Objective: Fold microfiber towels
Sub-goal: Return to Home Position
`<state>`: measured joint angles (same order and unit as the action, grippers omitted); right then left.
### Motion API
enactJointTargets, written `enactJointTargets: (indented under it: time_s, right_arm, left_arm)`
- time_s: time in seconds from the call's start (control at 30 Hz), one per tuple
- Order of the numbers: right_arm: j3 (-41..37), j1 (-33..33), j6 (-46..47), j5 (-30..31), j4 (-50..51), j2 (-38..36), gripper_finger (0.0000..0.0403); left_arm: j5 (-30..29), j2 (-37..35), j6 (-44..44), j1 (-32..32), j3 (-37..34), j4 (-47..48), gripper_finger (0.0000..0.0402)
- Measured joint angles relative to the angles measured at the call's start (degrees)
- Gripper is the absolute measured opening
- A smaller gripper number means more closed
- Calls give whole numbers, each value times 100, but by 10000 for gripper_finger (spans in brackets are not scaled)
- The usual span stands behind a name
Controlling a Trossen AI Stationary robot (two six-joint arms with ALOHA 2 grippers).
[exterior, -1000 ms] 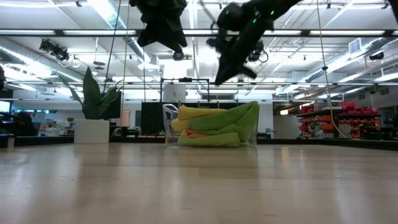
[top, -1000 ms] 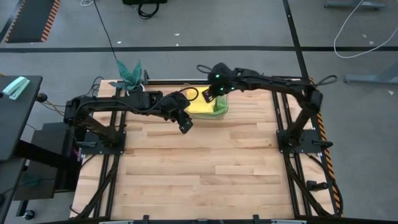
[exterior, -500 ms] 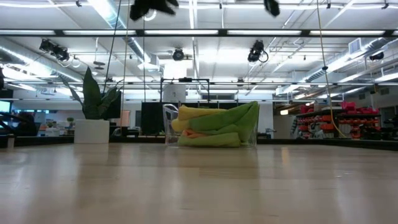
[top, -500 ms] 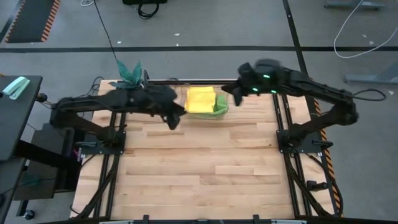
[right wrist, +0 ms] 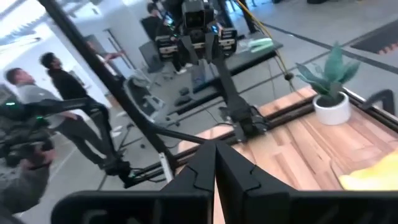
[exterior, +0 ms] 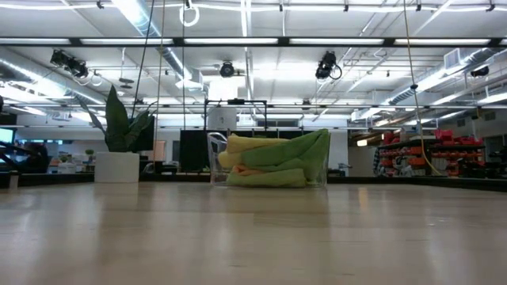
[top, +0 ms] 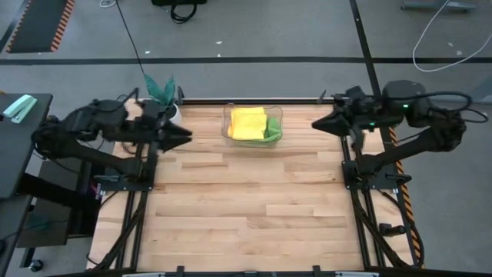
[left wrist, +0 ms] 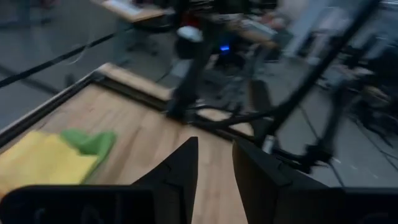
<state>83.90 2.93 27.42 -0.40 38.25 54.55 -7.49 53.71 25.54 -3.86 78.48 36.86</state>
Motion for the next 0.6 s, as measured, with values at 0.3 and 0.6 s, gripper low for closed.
enactJointTargets:
  time_s: [0.3,0.6]
  right_arm:
    - [1,553,-21,15,57,-241,16]
    - [-155,742,78,13,-26,-338,17]
  left_arm:
    - [63,-941,-222,-638,0,1218,107]
    - [-228,-1935,-31,-736,-727,1617,107]
